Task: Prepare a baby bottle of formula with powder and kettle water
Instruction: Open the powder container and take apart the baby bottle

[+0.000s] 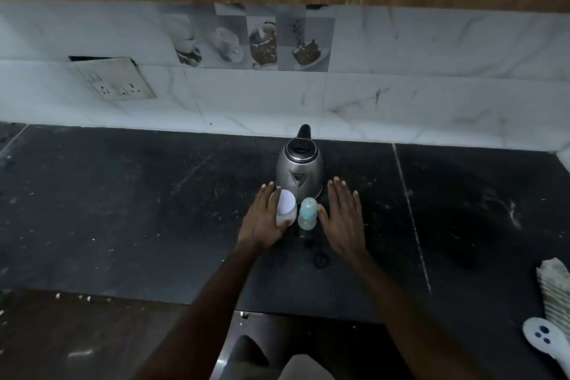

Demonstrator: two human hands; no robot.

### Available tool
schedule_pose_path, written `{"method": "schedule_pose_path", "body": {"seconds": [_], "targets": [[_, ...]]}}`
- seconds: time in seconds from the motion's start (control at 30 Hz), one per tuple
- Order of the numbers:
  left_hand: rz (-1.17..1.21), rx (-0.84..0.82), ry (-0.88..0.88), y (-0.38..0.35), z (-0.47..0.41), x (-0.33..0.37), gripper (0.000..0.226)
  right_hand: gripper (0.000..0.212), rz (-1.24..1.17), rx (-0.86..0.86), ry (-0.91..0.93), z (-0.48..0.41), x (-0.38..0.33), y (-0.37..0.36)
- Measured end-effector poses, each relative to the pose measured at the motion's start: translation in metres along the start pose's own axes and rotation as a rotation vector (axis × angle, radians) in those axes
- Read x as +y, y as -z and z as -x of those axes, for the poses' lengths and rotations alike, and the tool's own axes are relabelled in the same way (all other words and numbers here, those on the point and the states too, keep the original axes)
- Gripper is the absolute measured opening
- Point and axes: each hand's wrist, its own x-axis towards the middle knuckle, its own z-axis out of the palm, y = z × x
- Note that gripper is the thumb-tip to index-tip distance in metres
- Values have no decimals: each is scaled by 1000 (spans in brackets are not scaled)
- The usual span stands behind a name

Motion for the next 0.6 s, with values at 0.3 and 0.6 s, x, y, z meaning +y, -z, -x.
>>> {"method": "schedule_pose_path", "body": {"seconds": [0.3, 0.6], "targets": [[13, -161, 144, 5, -19, 9, 83, 57, -148, 7, -38, 7, -10, -3], [38, -219, 159, 14, -14, -2, 78, 47, -102, 104, -118, 31, -34, -6]]}}
